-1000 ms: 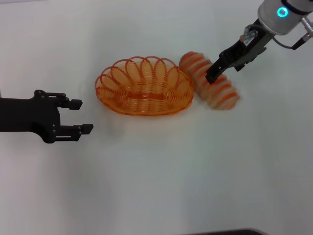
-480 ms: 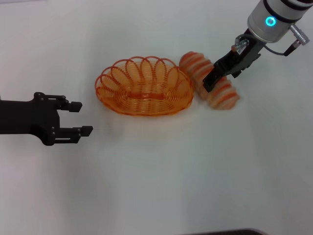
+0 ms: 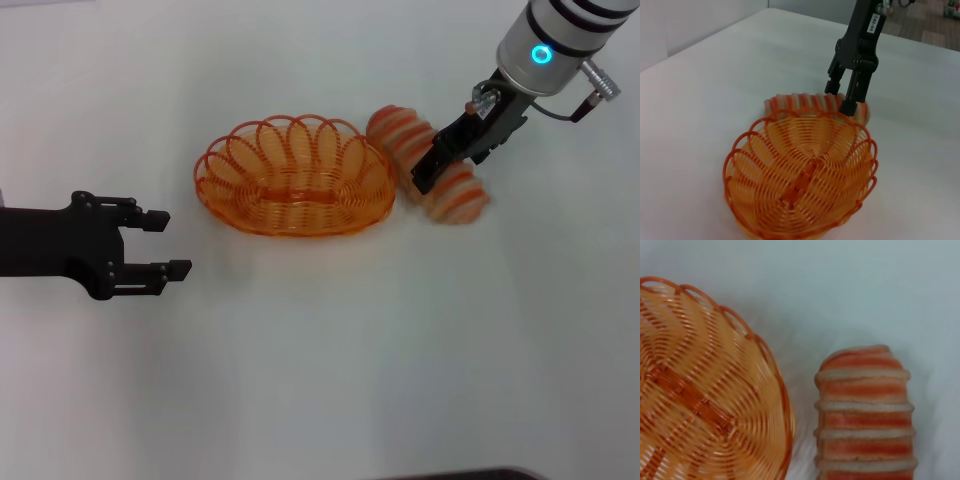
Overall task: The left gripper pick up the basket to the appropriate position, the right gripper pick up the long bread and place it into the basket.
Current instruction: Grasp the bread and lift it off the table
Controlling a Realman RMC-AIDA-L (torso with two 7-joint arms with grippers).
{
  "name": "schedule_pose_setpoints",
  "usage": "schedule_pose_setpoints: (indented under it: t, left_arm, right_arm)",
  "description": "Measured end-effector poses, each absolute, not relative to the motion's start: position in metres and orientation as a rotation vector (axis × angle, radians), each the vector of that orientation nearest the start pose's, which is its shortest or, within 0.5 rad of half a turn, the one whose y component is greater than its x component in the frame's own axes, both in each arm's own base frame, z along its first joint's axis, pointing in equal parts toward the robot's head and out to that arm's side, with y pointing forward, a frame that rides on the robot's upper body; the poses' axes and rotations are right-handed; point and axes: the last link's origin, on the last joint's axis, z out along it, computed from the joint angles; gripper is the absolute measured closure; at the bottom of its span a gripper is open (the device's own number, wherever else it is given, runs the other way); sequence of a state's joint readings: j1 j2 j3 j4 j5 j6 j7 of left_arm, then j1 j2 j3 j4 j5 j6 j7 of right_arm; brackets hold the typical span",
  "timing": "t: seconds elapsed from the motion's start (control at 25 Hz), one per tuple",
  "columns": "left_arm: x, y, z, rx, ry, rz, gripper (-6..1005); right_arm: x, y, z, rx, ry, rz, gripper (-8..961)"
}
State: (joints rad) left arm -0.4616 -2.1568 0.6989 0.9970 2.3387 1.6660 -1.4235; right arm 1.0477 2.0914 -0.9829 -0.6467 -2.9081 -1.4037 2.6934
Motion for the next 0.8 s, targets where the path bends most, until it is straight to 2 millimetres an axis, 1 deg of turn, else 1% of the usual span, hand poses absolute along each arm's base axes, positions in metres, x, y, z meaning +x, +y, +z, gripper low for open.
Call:
schedule_pose_setpoints:
  t: [0.28,0.48,0.72,0.8]
  left_arm:
    - [-0.275,0.304,0.008,-2.890,-0.489,-0.230,333]
    - [-0.275,0.305,0.008,-2.889,-0.488,-0.232,333]
    - [-0.275,0.305,0.008,-2.890,-0.489,-0.225,333]
    - [-0.275,0.305,0.008,-2.889,-0.491,-0.224,333]
  right_arm:
    - [0.192,0.411,-0.036,-2.350,1.355,-0.650,29]
    - [0.192,0.412,-0.038,-2.340,1.363,-0.645,126]
    - [0.196,0.413,-0.031,-2.324,1.370,-0.628,294]
    - [0.197,0.413,-0.027,-2.317,1.371,-0.617,308]
